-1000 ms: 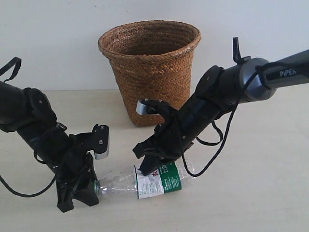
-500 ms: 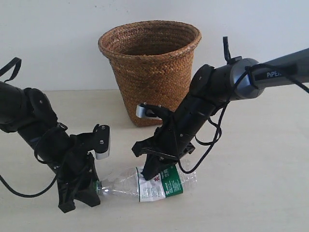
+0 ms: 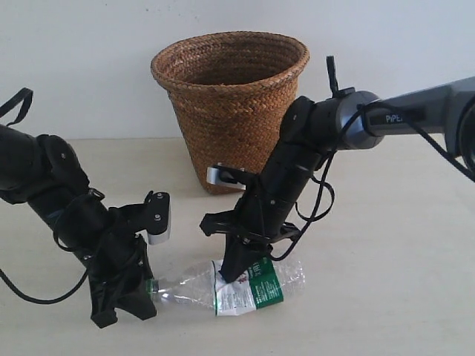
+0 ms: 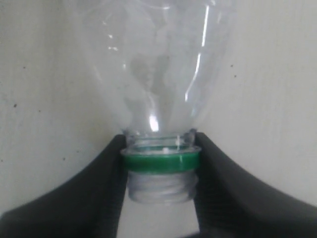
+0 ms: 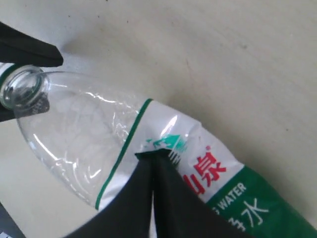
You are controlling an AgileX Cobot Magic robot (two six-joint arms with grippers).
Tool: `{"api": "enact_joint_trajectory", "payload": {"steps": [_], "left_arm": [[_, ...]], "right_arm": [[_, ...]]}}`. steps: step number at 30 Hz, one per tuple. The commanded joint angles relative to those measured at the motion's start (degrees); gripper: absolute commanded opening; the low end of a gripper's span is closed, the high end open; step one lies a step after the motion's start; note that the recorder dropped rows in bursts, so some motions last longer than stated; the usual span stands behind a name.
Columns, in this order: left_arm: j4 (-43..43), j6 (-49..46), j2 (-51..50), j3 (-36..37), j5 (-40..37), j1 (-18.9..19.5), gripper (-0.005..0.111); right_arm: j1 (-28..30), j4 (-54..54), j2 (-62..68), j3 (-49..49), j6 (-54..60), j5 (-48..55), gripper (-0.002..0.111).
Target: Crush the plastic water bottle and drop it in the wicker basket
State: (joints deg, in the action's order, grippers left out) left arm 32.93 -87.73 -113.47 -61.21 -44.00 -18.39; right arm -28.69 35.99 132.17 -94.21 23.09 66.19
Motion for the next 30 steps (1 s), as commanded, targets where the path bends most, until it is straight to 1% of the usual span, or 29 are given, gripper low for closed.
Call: {"api": "enact_joint_trajectory", "payload": {"steps": [1, 7, 13, 21, 25, 27, 30], "left_arm": [[1.09, 0.59, 0.1, -0.16, 2.21, -0.33, 0.004], [1.09, 0.59, 0.1, -0.16, 2.43, -0.33, 0.004], [1.09, 0.36, 0.1, -0.16, 2.34, -0.33, 0.004], [1.09, 0.36, 0.1, -0.16, 2.48, -0.33, 0.004], [1.09, 0.36, 0.1, -0.16, 2.48, -0.33, 0.004], [1.09, 0.36, 0.1, -0.16, 2.48, -0.33, 0.004], [1.09, 0.36, 0.1, -0.16, 2.48, -0.33, 0.004]], "right_arm": [[-0.48, -11.89, 3.04, 2.13, -1.27, 3.77, 0.0], [-0.48, -11.79, -6.26, 2.13, -1.82, 3.77, 0.0], [-0.48, -7.55, -11.92, 2.13, 1.08, 3.77, 0.0], [-0.6, -0.43, -12.67, 2.25, 5.59, 3.77, 0.0], [-2.78, -0.39, -11.5, 2.33, 5.74, 3.64, 0.0], [-4.3, -1.05, -10.77, 2.33, 6.48, 2.23, 0.0], [-4.97, -2.0, -9.64, 2.33, 6.67, -0.63, 0.0]]}}
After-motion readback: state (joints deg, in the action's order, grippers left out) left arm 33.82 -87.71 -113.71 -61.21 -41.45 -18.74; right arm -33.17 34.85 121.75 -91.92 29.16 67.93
